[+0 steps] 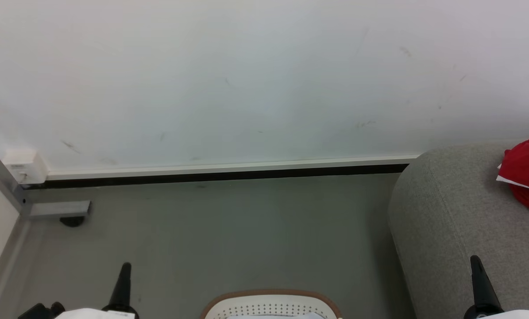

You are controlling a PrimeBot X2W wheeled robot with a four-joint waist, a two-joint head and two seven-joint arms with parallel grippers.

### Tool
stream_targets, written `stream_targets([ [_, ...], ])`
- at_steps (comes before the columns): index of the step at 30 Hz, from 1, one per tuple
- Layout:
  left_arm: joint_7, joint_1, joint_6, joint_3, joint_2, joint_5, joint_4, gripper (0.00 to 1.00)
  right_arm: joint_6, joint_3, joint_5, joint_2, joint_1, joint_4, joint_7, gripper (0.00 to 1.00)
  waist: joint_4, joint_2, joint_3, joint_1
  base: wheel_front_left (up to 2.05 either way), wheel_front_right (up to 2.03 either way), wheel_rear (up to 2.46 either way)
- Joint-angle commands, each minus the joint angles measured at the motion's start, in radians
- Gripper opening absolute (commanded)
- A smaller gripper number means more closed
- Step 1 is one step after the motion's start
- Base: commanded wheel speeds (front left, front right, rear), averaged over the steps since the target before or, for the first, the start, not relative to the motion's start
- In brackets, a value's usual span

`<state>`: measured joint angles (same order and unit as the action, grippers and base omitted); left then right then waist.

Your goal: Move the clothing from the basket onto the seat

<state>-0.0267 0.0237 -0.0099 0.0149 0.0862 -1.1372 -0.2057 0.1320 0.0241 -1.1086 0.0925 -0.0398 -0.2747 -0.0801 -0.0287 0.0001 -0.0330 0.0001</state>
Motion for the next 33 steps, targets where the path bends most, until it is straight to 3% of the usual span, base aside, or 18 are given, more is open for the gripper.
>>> stream_targets([
  [1,0.006,0.022,-0.008,0.008,0.003,-0.023,0.013,0.00,-0.001,-0.005,-0.029,0.010,-0.025,0.014,0.005,0.00,0.001,-0.0001,0.001,-0.0001,0.00,0.00,0.00],
  [33,0.085,0.061,-0.040,0.064,-0.020,-0.284,0.019,0.00,-0.002,0.002,-0.377,0.046,-0.060,0.026,0.048,0.00,0.015,-0.0001,0.016,-0.0001,0.00,0.00,0.00],
])
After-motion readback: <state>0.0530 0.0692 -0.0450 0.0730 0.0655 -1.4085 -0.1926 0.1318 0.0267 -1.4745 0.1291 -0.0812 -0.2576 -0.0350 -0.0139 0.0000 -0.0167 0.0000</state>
